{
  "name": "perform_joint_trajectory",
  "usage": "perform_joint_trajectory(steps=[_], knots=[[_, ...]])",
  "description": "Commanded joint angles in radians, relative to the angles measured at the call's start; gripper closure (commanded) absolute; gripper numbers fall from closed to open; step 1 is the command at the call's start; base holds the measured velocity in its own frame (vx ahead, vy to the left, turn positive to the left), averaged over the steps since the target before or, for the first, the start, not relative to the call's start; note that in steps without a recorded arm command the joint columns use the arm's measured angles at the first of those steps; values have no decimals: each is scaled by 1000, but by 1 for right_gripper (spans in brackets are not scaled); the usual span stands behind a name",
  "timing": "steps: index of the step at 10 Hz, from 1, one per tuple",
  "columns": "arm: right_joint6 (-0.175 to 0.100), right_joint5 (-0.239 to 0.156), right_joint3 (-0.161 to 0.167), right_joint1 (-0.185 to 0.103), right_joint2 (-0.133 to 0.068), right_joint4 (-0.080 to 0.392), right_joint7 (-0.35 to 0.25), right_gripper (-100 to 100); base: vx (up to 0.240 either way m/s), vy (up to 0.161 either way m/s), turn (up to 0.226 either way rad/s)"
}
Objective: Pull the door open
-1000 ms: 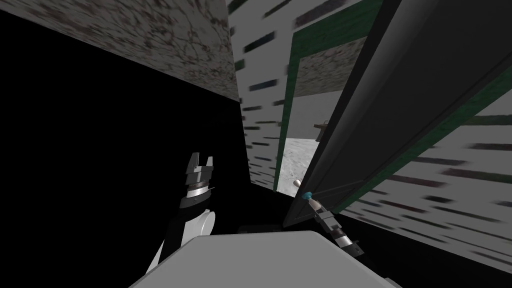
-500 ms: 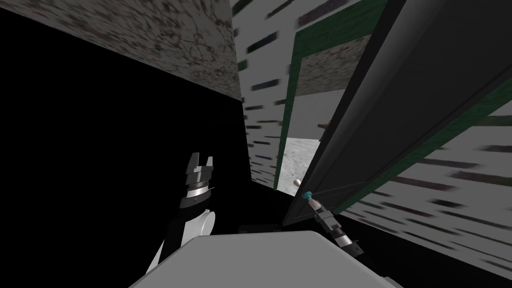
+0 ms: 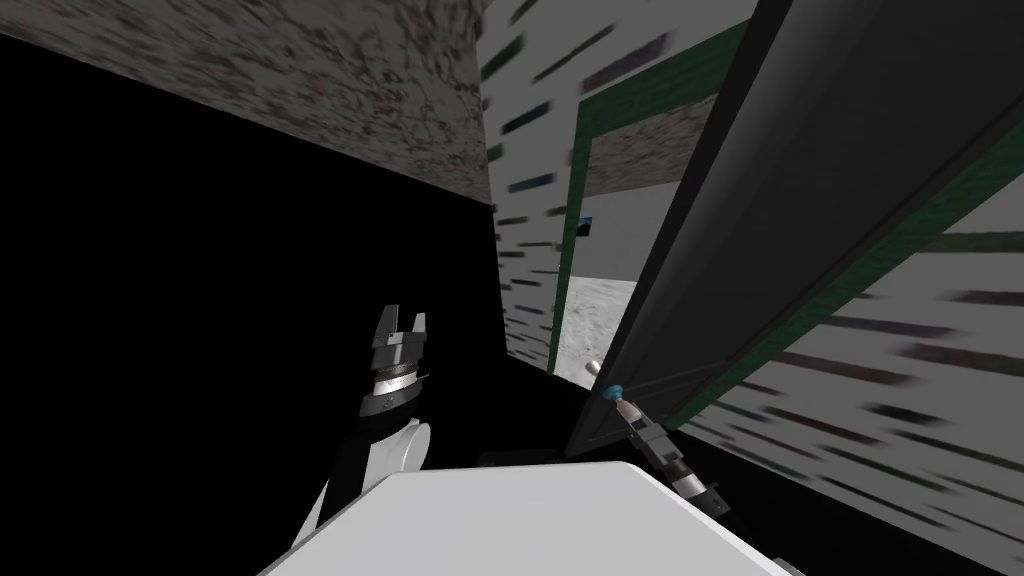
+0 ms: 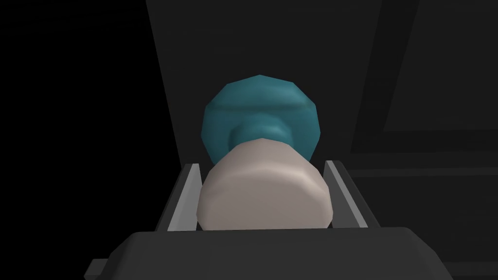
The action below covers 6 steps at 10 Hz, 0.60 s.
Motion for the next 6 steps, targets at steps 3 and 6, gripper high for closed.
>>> perform_joint_trajectory(steps=[3, 6], knots=[[-19, 8, 8, -5, -7, 13, -11, 100, -212, -91, 168], [-20, 11, 11, -5, -7, 15, -13, 100, -158, -55, 103]])
